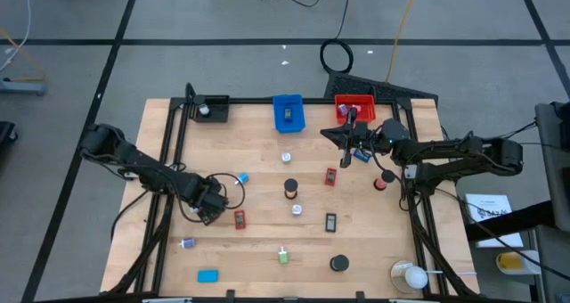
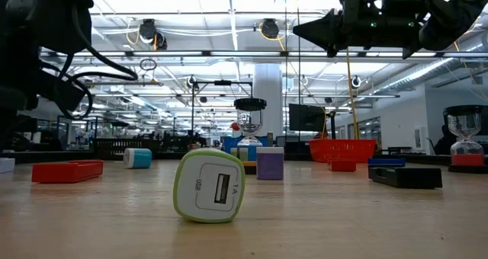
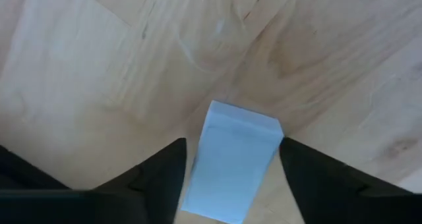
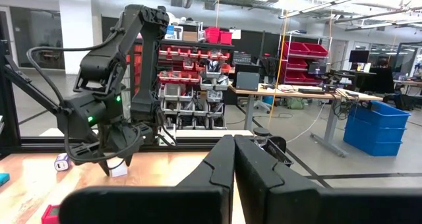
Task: Pick & Place Office items
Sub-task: Put the white digital clock into the blue basket
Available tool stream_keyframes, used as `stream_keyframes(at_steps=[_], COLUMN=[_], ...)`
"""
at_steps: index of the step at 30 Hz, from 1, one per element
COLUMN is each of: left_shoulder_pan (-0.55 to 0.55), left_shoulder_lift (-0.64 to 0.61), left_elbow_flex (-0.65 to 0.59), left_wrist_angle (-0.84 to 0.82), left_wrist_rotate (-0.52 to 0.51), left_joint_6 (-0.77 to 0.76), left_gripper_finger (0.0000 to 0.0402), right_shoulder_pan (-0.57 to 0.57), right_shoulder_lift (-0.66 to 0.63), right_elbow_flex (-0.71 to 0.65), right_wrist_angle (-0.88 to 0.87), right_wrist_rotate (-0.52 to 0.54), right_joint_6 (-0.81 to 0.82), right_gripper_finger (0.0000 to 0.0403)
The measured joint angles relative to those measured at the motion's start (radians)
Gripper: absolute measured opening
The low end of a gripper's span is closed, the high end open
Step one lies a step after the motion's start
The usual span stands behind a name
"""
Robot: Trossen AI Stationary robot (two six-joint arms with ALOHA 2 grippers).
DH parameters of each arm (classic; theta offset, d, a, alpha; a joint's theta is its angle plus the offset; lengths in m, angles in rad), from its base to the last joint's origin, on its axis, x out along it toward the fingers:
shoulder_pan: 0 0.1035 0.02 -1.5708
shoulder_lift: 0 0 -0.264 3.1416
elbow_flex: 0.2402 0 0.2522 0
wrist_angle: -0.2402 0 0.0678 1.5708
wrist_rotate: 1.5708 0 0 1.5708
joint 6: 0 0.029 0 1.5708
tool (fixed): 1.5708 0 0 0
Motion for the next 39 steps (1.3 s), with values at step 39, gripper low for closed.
stream_keyframes(at_steps=[39], left_shoulder_pan=[0.646], left_shoulder_lift=[0.321], left_elbow_flex=[0.249], left_wrist_angle=[0.887], left_wrist_rotate=[-0.148], left_joint_6=[0.885], left_gripper_finger=[0.0156], right_shoulder_pan=[0.000], right_shoulder_lift=[0.000], right_elbow_flex=[0.000], right_wrist_angle=[0.000], right_wrist_rotate=[0.000], right_joint_6=[0.000], right_gripper_finger=[0.0006])
